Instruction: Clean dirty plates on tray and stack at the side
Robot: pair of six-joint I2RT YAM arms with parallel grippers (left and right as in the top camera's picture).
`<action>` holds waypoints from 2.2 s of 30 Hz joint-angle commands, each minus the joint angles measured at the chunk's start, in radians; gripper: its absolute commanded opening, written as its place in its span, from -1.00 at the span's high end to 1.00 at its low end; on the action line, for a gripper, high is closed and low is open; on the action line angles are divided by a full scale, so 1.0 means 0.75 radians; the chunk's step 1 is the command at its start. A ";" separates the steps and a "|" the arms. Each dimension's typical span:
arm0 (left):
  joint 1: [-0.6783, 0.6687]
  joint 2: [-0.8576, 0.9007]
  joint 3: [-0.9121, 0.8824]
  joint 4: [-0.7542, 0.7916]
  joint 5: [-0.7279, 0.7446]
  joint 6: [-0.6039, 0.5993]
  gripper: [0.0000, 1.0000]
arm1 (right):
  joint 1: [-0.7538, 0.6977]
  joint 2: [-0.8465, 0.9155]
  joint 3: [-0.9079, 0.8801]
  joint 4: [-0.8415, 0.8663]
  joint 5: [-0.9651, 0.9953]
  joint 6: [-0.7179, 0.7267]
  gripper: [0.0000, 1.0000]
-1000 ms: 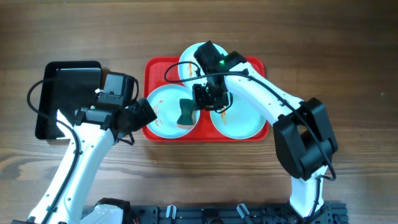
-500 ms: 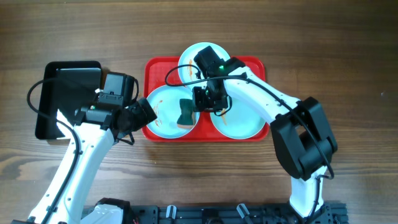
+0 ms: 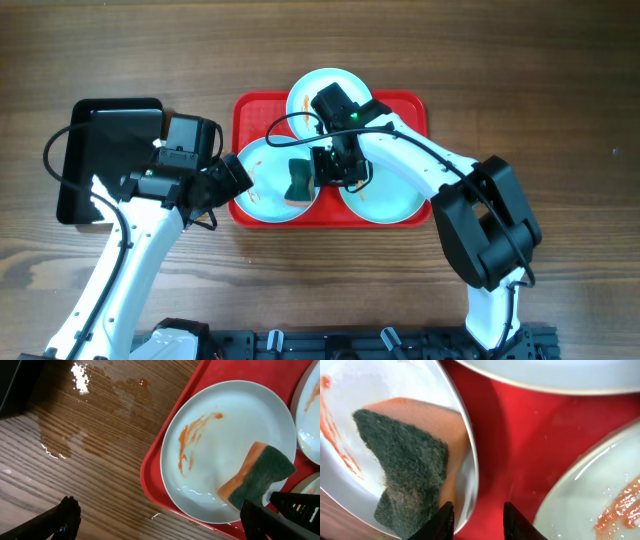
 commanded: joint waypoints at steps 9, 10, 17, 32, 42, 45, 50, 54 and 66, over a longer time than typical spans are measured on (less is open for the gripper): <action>0.007 0.008 -0.010 0.003 -0.017 -0.013 -1.00 | 0.005 0.040 -0.019 0.033 0.064 0.040 0.44; 0.007 0.008 -0.010 0.003 -0.017 -0.013 -1.00 | 0.005 0.040 -0.025 0.037 0.063 0.040 0.44; 0.007 0.008 -0.010 0.004 -0.016 -0.013 -1.00 | 0.005 0.040 -0.087 0.092 0.057 0.054 0.54; -0.013 0.042 -0.010 0.148 0.259 -0.013 -0.99 | 0.006 0.040 -0.087 0.122 0.032 0.080 0.70; -0.186 0.330 -0.010 0.364 0.265 0.118 -0.44 | 0.006 0.040 -0.087 0.120 0.020 0.078 0.70; -0.172 0.411 -0.010 0.401 0.317 0.118 -0.28 | 0.006 0.040 -0.087 0.120 0.011 0.077 0.70; -0.130 0.509 -0.010 0.477 0.532 0.148 -0.28 | 0.006 0.040 -0.087 0.121 -0.013 0.074 0.69; -0.124 0.551 -0.010 0.515 0.688 0.199 -0.42 | 0.006 0.040 -0.087 0.121 -0.014 0.076 0.68; -0.167 0.559 -0.010 0.546 0.641 0.239 -0.51 | 0.006 0.040 -0.087 0.122 -0.035 0.078 0.68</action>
